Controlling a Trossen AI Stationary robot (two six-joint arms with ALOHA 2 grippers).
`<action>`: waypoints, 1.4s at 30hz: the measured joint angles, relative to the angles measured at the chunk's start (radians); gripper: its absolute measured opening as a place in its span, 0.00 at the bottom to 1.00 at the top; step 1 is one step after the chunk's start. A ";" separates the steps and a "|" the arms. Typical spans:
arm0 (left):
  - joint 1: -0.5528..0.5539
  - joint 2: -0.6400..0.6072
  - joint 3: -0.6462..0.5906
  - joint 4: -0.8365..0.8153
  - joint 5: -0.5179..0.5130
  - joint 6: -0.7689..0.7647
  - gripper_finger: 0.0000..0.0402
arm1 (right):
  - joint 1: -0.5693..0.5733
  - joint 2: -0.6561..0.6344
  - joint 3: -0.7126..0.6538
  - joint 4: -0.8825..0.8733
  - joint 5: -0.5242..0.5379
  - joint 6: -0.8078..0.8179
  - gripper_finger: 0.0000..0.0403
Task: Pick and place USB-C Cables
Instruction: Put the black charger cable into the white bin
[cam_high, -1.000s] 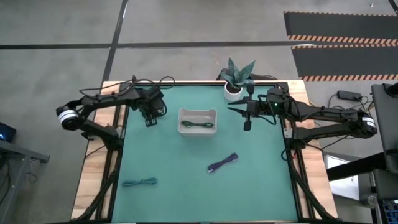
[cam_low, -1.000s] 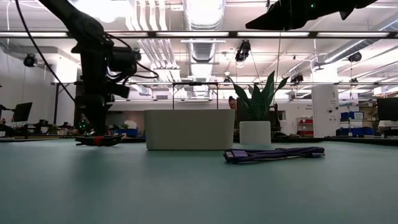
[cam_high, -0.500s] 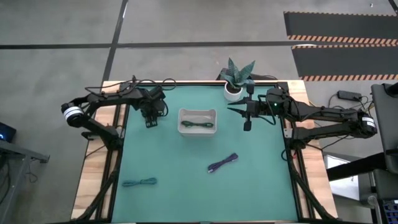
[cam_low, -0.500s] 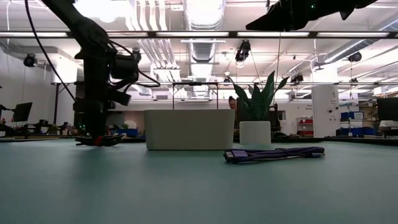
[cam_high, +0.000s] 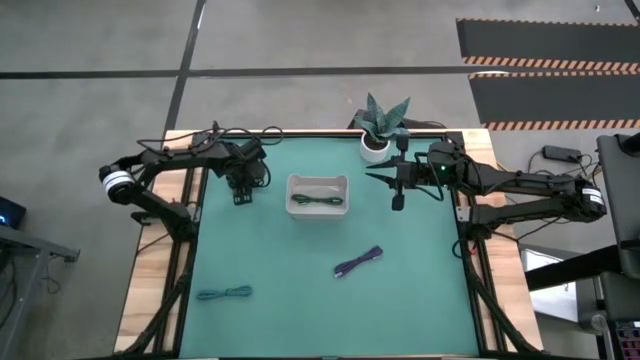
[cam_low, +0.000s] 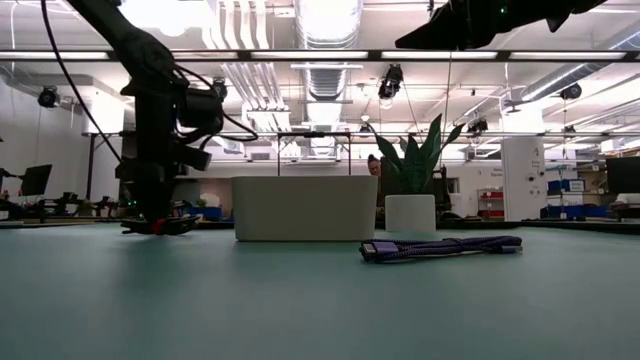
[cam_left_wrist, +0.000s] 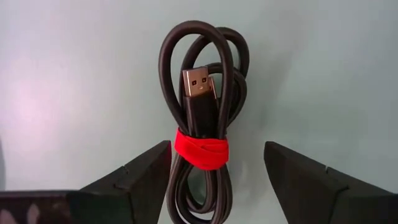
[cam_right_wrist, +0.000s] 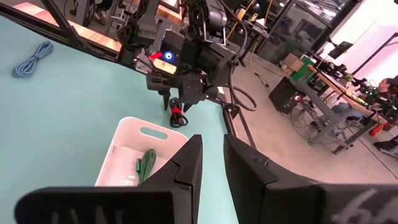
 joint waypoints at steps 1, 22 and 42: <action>0.000 0.000 0.000 0.000 0.000 0.000 0.60 | 0.000 0.000 0.000 0.000 0.000 0.000 0.14; 0.000 -0.002 -0.075 0.076 -0.068 0.026 0.42 | 0.000 0.000 0.000 -0.003 0.000 0.004 0.14; -0.031 -0.059 -0.062 0.066 -0.129 -0.075 0.08 | 0.000 0.000 0.000 -0.006 0.001 0.007 0.14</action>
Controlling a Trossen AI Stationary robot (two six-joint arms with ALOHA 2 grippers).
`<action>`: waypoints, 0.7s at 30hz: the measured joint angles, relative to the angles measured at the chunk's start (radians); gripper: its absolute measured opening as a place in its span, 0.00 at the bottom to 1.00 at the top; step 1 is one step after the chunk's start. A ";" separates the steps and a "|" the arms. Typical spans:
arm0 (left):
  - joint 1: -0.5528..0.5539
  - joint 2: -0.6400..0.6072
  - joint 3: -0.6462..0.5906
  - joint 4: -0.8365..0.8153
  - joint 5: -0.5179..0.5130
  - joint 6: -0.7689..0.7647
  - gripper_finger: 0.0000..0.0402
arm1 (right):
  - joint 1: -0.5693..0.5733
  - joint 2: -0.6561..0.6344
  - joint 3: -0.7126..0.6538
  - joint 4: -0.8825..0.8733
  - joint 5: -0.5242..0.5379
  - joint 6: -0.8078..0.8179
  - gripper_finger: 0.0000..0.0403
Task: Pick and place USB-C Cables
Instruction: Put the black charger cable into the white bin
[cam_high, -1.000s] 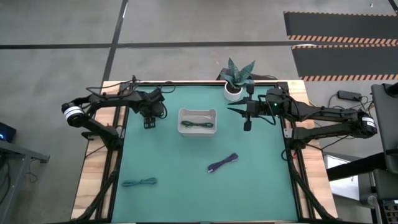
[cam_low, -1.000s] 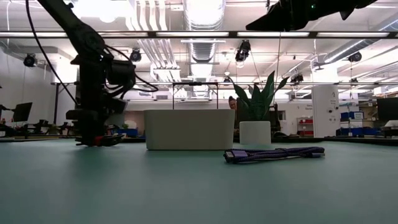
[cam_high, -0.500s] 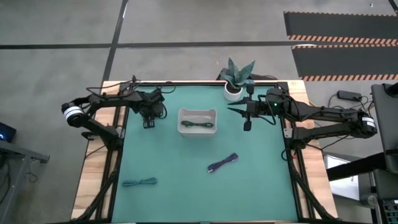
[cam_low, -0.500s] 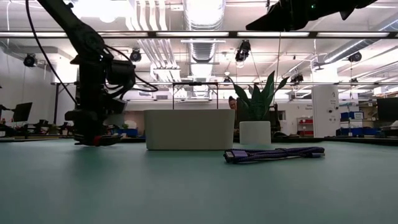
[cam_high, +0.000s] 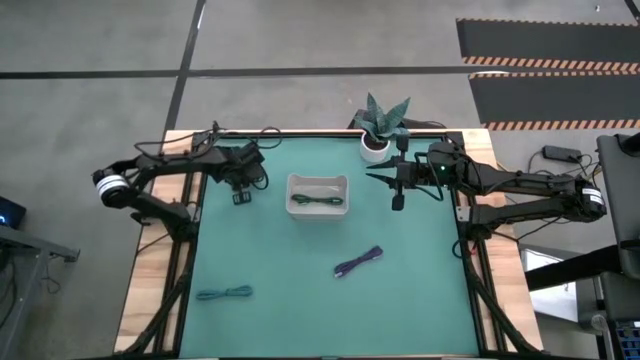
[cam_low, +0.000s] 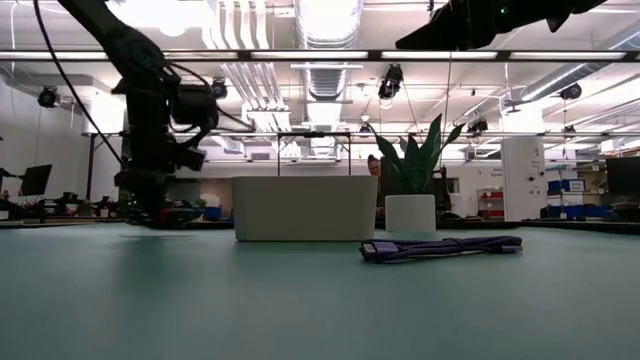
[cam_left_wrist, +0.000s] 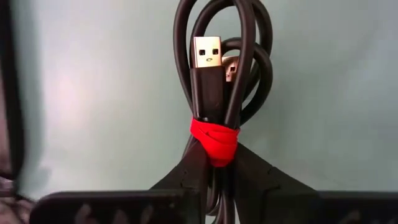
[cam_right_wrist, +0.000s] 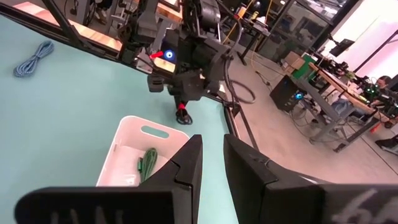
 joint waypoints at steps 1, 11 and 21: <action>-0.011 -0.013 0.006 -0.001 -0.011 -0.004 0.08 | 0.000 0.000 0.000 0.000 0.000 0.000 0.14; -0.144 -0.188 0.115 0.002 -0.042 -0.032 0.08 | 0.000 0.000 0.000 0.001 0.000 -0.002 0.14; -0.174 -0.345 0.176 0.048 -0.060 -0.082 0.07 | 0.000 0.000 0.000 0.008 0.000 -0.003 0.14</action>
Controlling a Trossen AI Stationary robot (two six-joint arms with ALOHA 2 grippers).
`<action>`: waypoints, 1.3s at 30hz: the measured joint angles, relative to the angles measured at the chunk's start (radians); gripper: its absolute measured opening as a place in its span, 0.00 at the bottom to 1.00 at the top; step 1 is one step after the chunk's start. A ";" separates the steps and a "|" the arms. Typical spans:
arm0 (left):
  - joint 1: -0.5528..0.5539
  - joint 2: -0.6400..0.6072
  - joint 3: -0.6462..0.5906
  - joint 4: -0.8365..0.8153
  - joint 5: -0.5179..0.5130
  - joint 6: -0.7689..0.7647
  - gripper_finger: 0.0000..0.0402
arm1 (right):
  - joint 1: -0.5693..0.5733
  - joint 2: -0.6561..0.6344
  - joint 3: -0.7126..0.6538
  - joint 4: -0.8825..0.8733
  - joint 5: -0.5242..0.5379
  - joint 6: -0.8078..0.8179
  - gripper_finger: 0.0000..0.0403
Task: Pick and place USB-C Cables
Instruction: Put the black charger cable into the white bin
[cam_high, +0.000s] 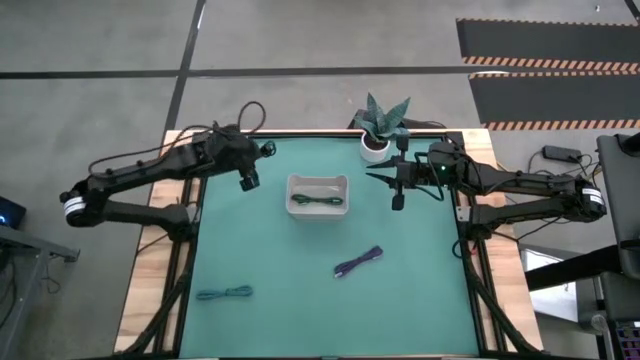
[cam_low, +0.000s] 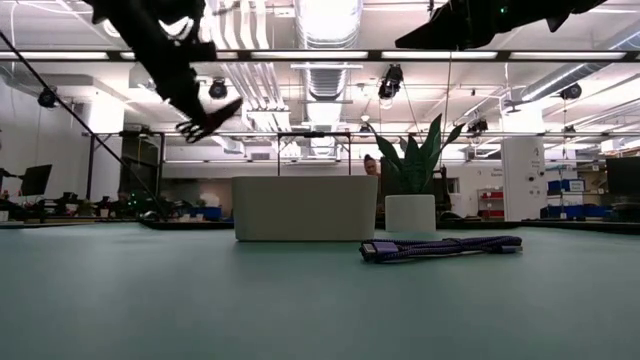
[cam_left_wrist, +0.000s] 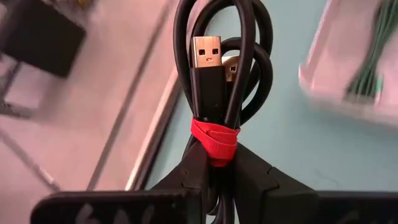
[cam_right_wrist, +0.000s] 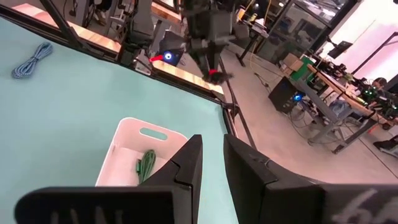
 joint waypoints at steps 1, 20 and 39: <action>-0.006 -0.016 -0.005 0.032 0.006 -0.009 0.07 | 0.000 0.000 0.000 0.000 0.000 -0.004 0.14; -0.211 0.065 0.052 0.316 -0.001 -0.241 0.07 | 0.000 0.000 0.000 0.000 0.000 -0.007 0.14; -0.271 0.454 0.500 -0.129 0.000 -0.316 0.07 | 0.000 0.000 0.000 0.000 0.000 -0.007 0.14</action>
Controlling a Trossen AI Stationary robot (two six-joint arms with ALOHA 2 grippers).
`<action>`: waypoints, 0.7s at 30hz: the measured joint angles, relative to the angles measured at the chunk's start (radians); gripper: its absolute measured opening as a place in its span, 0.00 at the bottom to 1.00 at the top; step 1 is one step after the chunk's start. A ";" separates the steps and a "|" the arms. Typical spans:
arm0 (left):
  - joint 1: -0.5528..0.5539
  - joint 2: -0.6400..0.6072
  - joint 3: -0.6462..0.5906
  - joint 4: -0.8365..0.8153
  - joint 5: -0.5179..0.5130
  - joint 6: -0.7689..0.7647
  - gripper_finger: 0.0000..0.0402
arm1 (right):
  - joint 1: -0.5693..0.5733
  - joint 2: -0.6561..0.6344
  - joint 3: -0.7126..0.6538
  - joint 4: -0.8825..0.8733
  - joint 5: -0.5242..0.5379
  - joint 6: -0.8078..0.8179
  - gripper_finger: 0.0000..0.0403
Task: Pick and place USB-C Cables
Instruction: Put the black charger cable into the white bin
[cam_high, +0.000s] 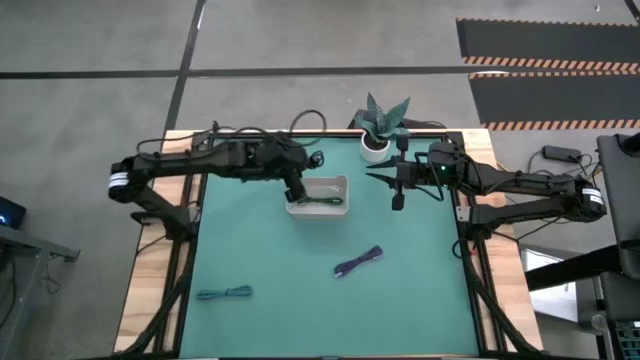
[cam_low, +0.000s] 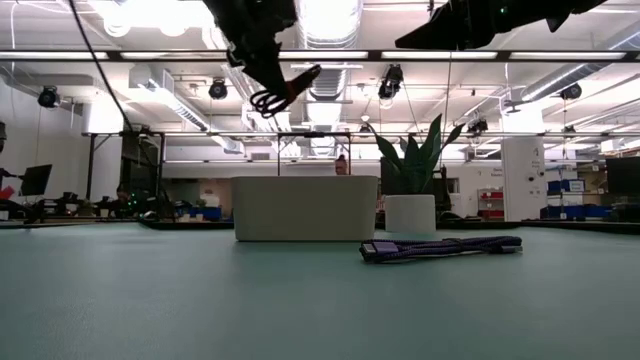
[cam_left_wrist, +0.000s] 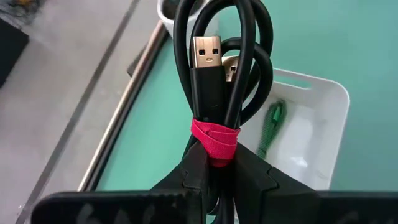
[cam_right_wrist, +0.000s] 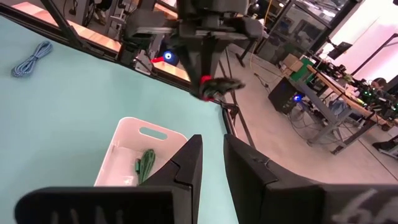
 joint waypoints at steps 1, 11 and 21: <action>-0.006 0.019 0.019 -0.014 0.000 -0.001 0.07 | 0.000 0.000 0.000 0.000 0.000 0.000 0.14; -0.028 0.169 0.167 -0.132 0.027 -0.051 0.07 | 0.000 0.000 0.000 -0.002 0.036 0.000 0.14; -0.025 0.236 0.225 -0.244 0.084 -0.056 0.07 | 0.000 0.000 0.000 -0.025 0.052 -0.009 0.14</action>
